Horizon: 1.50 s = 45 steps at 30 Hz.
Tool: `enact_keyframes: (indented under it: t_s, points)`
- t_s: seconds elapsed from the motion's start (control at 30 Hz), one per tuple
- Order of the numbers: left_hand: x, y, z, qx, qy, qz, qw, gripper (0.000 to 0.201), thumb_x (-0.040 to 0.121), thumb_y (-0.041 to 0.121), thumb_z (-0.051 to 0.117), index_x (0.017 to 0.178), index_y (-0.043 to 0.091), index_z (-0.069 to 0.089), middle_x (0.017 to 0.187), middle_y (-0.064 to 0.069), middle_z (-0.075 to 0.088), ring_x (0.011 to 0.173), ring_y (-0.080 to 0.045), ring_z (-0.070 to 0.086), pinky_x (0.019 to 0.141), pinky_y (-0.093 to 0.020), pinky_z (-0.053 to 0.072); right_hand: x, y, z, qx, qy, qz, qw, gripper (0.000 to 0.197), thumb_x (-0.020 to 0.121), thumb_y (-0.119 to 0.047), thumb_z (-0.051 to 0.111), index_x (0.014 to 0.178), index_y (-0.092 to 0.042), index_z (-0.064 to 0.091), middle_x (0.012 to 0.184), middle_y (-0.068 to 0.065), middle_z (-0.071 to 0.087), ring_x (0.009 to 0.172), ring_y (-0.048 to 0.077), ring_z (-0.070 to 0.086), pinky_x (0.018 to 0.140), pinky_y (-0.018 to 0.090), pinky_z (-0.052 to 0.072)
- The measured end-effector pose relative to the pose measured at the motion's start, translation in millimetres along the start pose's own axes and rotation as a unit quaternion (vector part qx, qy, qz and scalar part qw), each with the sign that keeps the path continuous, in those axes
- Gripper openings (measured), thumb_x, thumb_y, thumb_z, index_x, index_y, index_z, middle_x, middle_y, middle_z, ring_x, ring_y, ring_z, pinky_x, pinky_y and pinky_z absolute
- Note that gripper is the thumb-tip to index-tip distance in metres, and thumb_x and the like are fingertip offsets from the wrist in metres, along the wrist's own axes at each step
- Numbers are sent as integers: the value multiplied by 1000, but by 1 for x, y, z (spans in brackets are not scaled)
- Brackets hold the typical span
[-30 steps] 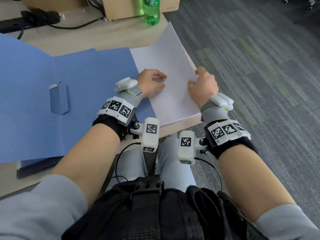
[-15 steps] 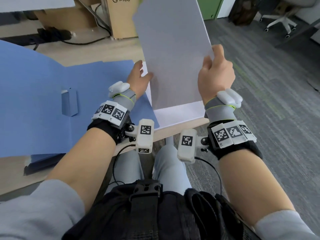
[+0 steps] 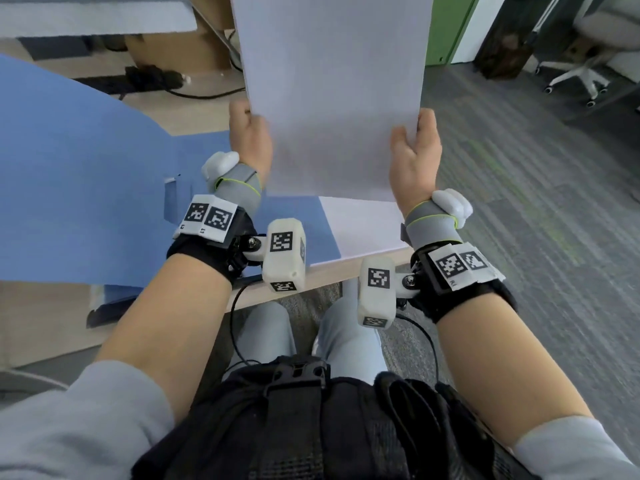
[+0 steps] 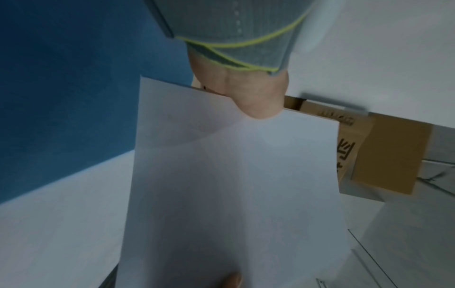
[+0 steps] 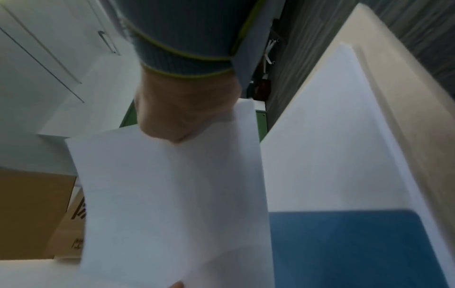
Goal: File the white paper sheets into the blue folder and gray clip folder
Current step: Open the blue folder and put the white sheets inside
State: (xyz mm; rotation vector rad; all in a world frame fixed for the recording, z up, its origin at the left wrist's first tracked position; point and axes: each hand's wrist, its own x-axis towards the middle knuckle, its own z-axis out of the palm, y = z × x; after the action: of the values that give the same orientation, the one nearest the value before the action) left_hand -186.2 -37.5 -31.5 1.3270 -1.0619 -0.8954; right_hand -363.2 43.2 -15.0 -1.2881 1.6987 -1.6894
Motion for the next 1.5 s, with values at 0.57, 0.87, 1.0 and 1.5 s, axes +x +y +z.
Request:
enact_keyframes:
  t_s: [0.57,0.87,1.0,1.5]
  points:
    - [8,8,-103,-22,-20,35,999,19,59,12,38,75,19,45,83,-5,47,76,-16,41,67,-21,37,-14,-16,77,256,-179,118,943,24,72,9,73,76,-14,68,69,-8,72,67,12,67,70,27,56]
    - [8,17,-112,-36,-42,30,998,18,57,12,46,75,15,46,80,0,48,77,-14,44,70,-21,39,-11,-10,85,239,-197,99,946,32,64,13,74,77,-15,69,71,-7,73,69,13,67,69,28,55]
    - [9,15,-120,-58,-53,45,996,27,61,11,50,88,9,47,84,-6,47,82,-18,44,79,-30,39,-11,-5,84,226,-206,93,948,30,65,12,74,80,-14,69,74,-7,73,71,13,68,68,26,53]
    - [3,18,-118,-8,-105,39,994,48,58,28,65,103,10,59,90,5,64,89,-11,60,84,-21,48,-21,2,82,235,-203,119,943,28,64,5,76,82,-15,69,75,-8,73,71,12,68,66,24,53]
